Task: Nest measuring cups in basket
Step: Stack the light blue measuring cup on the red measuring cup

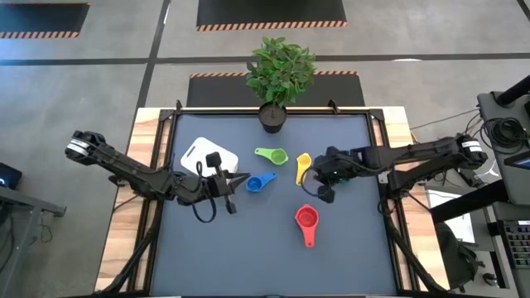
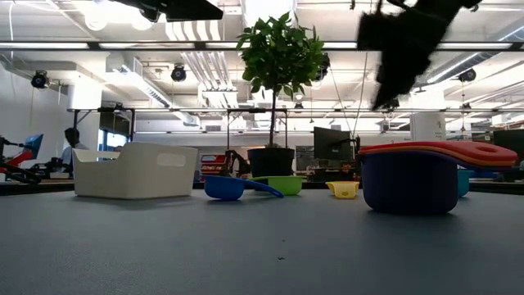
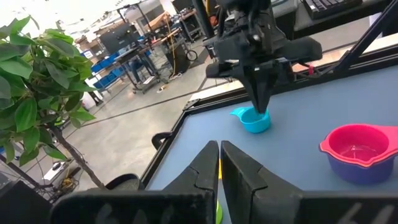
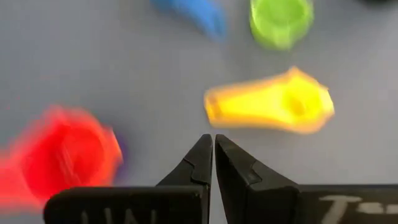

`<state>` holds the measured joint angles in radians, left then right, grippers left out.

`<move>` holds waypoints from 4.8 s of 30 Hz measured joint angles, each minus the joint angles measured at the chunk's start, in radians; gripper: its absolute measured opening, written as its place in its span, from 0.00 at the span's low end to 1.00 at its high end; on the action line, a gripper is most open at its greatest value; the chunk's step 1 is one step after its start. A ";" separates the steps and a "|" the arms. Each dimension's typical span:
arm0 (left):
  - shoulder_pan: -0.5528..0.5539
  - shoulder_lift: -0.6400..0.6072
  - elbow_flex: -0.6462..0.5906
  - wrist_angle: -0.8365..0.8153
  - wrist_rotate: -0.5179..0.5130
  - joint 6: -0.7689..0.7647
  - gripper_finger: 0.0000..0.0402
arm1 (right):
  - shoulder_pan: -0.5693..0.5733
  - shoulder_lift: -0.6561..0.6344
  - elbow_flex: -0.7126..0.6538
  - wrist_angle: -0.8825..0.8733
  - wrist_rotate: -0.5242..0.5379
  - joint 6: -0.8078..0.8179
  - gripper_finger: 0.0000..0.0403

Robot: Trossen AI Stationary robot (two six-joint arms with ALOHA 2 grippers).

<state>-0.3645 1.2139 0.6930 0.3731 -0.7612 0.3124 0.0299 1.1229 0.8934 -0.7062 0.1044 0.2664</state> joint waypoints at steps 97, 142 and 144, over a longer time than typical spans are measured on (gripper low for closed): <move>-0.003 0.000 0.001 0.021 0.002 -0.011 0.00 | -0.115 0.261 0.106 -0.332 0.104 -0.289 0.37; -0.003 0.000 0.001 0.038 0.005 0.020 0.00 | -0.178 0.303 -0.045 -0.167 0.123 -0.732 0.70; -0.003 0.000 0.001 0.038 0.005 0.020 0.00 | -0.178 0.315 -0.045 -0.164 0.100 -0.731 0.69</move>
<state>-0.3679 1.2137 0.6937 0.4114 -0.7563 0.3321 -0.1478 1.4377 0.8485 -0.8698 0.2044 -0.4645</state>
